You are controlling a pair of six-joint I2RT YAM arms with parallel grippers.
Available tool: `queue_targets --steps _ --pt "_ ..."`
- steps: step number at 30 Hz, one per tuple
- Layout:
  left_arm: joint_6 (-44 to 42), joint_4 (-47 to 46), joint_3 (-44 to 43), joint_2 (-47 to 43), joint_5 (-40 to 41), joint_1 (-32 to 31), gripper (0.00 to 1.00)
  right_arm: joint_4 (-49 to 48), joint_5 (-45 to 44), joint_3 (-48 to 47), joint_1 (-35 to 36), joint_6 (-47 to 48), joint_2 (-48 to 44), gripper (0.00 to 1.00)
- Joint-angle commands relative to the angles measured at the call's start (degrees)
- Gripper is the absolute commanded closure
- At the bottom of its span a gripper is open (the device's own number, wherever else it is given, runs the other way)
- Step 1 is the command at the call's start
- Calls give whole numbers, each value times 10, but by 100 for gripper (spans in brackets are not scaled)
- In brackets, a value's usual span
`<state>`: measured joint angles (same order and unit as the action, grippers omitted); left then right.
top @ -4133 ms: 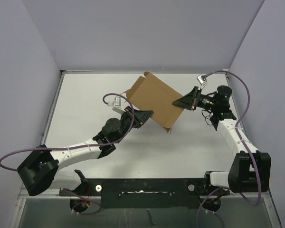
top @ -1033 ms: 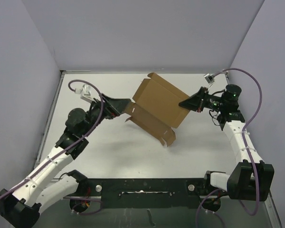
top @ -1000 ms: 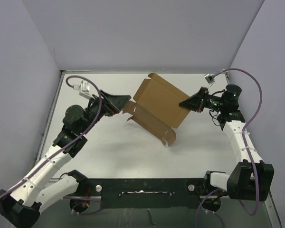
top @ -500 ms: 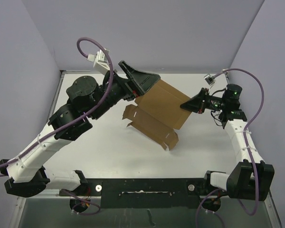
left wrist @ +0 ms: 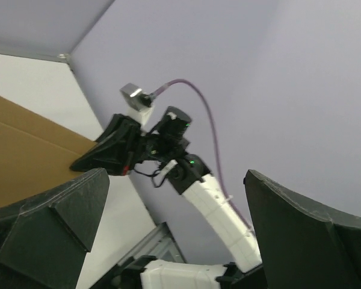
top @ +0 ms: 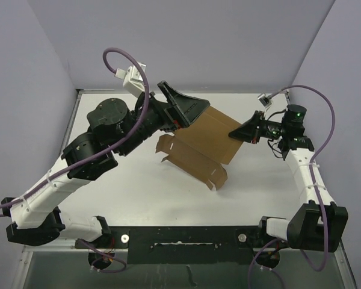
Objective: Fold the paper box
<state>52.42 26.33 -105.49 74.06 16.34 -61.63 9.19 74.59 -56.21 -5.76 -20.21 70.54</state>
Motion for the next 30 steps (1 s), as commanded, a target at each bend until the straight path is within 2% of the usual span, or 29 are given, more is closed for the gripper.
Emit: queue_targets --steps 1,4,9,11,15,19,22,26,30 --pt "-127 -28 73 -39 63 -2 2 97 19 -88 14 91 -7 100" --pt "-232 -91 211 -117 38 28 2 199 0 -135 26 163 -1 100" --pt "-257 -127 410 -239 -91 141 2 334 -54 -170 28 269 46 100" --pt "-260 -132 475 -270 -99 168 2 377 -91 -185 27 321 68 100" --pt "-311 -175 616 -319 -94 198 5 415 -152 -206 29 383 85 100" --pt "-336 -301 754 -348 -123 210 11 426 -152 -210 29 432 99 100" --pt "-332 -360 802 -327 -135 216 13 445 -129 -217 30 474 109 100" --pt "-319 -378 816 -271 -148 225 19 449 -110 -220 29 505 104 100" --pt "-285 -450 843 -215 -175 242 22 450 -93 -224 31 533 98 100"
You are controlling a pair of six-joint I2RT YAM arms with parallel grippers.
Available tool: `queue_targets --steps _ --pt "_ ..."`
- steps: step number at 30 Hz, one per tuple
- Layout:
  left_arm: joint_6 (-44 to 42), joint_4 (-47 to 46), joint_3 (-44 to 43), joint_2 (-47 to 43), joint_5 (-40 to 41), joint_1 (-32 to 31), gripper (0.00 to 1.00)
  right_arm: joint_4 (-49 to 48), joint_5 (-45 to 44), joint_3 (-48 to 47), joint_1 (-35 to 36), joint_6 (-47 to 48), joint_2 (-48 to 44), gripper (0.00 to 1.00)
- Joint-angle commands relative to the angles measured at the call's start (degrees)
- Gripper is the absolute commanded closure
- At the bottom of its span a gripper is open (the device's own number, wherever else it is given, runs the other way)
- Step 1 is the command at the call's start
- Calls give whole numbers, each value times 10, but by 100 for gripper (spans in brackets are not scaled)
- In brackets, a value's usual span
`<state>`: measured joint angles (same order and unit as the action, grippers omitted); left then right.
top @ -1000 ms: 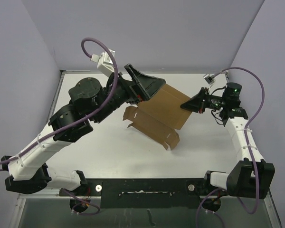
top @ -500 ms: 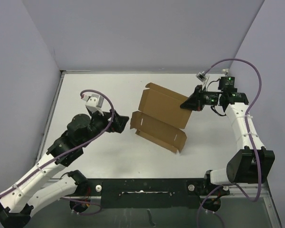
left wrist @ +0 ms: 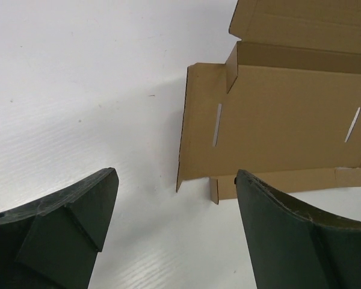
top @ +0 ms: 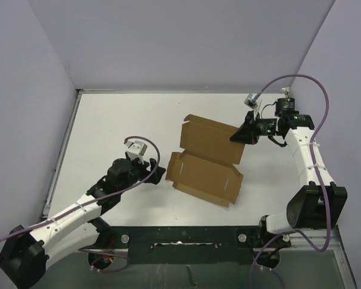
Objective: Fold the paper box
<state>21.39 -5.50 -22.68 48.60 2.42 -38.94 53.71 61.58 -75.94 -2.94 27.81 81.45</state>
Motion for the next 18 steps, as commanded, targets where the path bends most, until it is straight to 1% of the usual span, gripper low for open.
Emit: queue_targets --steps 1,4,7,9,13,17,18 --pt "31 -151 17 58 -44 21 23 6 39 -29 4 57 -13 100" --pt "45 -201 10 126 -75 40 28 8 41 -33 12 69 -15 100" --pt "51 -217 -15 188 -111 55 32 9 42 -34 16 73 -15 100" --pt "54 -228 -30 219 -127 59 34 9 41 -33 18 73 -14 100" --pt "58 -255 -49 265 -151 61 41 10 41 -32 21 74 -12 100" --pt "54 -258 -64 301 -152 64 58 10 35 -32 23 78 -11 100" --pt "51 -262 -66 309 -158 65 67 10 33 -33 24 81 -11 100"
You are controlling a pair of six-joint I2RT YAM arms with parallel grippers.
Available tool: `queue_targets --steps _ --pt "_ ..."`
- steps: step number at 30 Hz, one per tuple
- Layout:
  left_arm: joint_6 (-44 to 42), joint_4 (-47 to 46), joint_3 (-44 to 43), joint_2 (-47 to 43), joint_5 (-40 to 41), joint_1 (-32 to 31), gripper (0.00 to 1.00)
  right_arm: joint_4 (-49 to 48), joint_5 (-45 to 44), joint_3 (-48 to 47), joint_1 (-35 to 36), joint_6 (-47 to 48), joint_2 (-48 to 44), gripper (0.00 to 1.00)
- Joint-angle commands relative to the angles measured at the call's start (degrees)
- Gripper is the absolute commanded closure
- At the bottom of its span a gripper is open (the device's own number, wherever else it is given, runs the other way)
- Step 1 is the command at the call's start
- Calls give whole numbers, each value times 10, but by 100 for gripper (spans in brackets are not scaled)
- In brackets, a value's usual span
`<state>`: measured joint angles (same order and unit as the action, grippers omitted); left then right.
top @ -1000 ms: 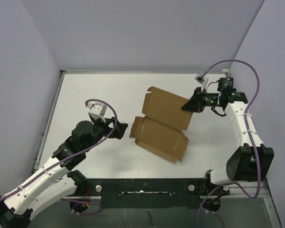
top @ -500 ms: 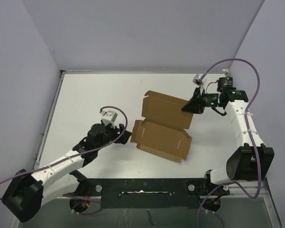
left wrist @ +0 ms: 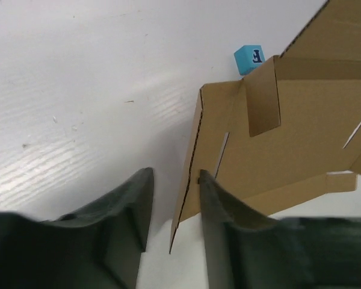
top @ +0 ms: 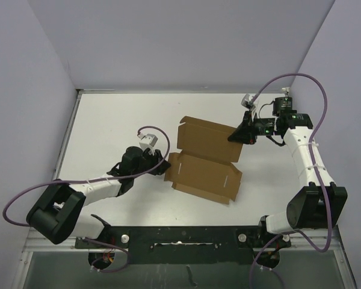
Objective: Fold the paper box
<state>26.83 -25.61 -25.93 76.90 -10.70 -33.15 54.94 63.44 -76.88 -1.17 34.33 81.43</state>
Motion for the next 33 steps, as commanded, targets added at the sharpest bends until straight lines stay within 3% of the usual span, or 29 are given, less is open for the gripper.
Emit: queue_targets --steps 1,3,10,14,24,33 --pt "-7 -67 -36 33 -33 8 81 -1 13 -25 7 17 -9 100" --pt "-21 -74 -43 42 -39 9 100 0 7 -32 9 23 -6 100" --pt "-141 -181 -26 16 3 1 100 -2 18 -97 13 62 -1 100" --pt "-222 -266 -3 14 35 -7 100 1 42 -82 18 106 -14 100" --pt "-296 -602 95 187 84 -55 100 14 43 25 27 159 -13 100" --pt "-309 -610 116 202 86 -68 100 7 35 60 30 90 -8 100"
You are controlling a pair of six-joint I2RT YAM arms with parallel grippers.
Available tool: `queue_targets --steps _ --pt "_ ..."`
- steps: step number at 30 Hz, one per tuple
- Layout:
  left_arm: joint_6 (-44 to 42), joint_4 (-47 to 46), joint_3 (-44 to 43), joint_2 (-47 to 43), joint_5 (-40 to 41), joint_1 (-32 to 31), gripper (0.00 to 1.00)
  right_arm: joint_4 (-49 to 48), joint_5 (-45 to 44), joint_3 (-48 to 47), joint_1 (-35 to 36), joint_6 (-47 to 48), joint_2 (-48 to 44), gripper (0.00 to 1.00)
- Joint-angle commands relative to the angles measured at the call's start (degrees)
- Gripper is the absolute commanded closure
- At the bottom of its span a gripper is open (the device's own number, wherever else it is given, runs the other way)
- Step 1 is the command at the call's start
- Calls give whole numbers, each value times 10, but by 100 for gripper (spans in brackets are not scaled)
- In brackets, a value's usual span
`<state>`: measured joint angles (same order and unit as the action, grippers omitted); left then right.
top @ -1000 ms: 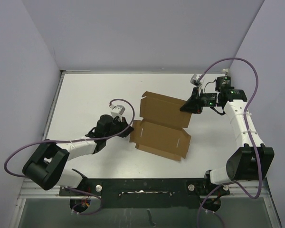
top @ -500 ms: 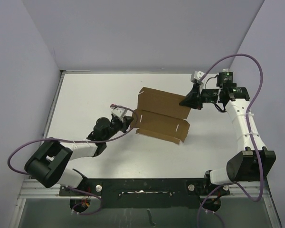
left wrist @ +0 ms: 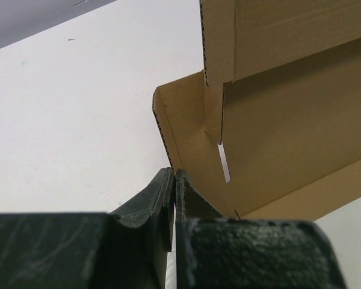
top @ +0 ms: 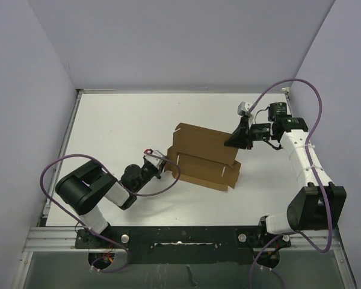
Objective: Fold the paper box
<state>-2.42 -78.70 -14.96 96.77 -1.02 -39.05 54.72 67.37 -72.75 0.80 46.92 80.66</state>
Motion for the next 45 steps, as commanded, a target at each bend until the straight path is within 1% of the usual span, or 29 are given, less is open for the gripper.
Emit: queue_targets --steps 1,5,9,12,19,24,28,31,33,35,41,45 --pt "-18 -79 9 2 -13 -9 100 10 -5 19 10 -46 5 100" --pt "-23 -79 16 -1 -32 -9 100 25 1 7 9 -73 23 100" --pt "-25 -79 27 -8 -43 -10 100 58 32 -14 3 -62 32 100" --pt "-28 -79 36 -18 -44 -9 100 64 41 -17 3 -55 28 100" --pt "-22 -79 64 -39 -43 -10 100 64 48 4 4 -46 12 100" --pt "-6 -78 78 -47 -46 -11 100 76 55 15 11 -23 -9 100" --pt "0 -78 86 -50 -48 -12 100 100 56 27 21 14 -27 100" --pt "5 -78 90 -58 -56 -13 100 94 44 40 30 15 -42 100" --pt "12 -76 93 -66 -61 -14 97 89 33 47 33 14 -49 100" --pt "21 -66 98 -80 -63 -14 91 86 27 53 34 16 -54 100" --pt "48 0 113 -148 -74 -14 89 73 15 64 37 12 -67 100" --pt "66 57 123 -214 -72 -14 81 63 8 66 36 5 -74 100"
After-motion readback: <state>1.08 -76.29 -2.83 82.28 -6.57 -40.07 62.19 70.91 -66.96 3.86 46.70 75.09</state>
